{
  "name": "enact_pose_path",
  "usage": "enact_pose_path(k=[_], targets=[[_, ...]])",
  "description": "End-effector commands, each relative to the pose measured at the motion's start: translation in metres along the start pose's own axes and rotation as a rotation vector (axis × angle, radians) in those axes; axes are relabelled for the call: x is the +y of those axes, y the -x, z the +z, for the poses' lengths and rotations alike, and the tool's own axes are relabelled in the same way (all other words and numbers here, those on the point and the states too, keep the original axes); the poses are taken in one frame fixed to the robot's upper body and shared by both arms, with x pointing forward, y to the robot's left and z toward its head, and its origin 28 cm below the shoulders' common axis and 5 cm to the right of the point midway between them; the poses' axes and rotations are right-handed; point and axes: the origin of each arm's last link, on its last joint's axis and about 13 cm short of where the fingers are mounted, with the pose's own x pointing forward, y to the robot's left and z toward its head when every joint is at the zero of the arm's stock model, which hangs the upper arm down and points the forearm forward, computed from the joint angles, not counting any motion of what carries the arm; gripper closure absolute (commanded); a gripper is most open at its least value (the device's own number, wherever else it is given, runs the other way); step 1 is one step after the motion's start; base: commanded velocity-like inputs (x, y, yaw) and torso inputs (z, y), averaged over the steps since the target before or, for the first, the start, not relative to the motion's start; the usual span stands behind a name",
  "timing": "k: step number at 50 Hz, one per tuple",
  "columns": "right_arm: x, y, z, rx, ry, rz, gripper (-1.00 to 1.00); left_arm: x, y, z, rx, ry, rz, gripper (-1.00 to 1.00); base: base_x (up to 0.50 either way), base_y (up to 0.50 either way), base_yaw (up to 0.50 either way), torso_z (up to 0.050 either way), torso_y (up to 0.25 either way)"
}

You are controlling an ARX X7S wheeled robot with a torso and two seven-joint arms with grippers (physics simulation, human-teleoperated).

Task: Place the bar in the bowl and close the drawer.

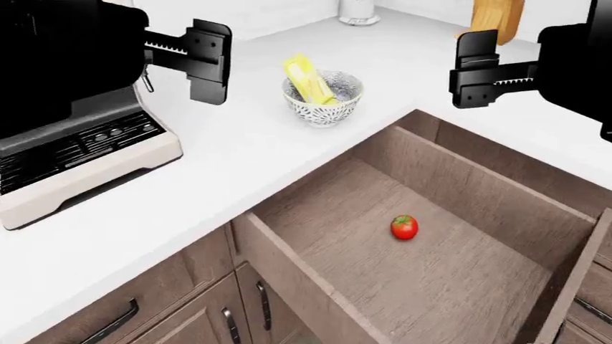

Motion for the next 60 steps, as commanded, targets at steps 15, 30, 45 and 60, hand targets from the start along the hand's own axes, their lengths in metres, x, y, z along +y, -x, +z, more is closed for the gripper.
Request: enact_pose_path(k=[15, 30, 45, 60], targets=[[-0.0030, 0.0021, 0.0003, 0.007, -0.008, -0.027, -1.00, -0.0080, -0.0014, 0.0013, 0.014, -0.030, -0.011, -1.00, 0.09, -0.09, 0.00, 0.000, 0.001], [-0.0035, 0.0042, -0.0011, -0.005, -0.014, -0.025, -1.00, -0.0078, -0.0041, -0.0016, 0.021, -0.031, -0.005, -1.00, -0.03, 0.03, -0.19, 0.000, 0.000], [-0.0041, 0.0071, -0.0002, -0.010, -0.009, -0.029, -1.00, -0.0083, -0.0042, -0.0023, 0.025, -0.034, -0.005, -1.00, -0.09, 0.09, -0.50, 0.000, 0.000], [-0.0033, 0.0052, -0.0010, -0.005, 0.007, -0.048, -1.00, -0.0075, -0.0060, -0.0045, 0.030, -0.033, -0.005, -1.00, -0.05, 0.07, -0.30, 0.000, 0.000]])
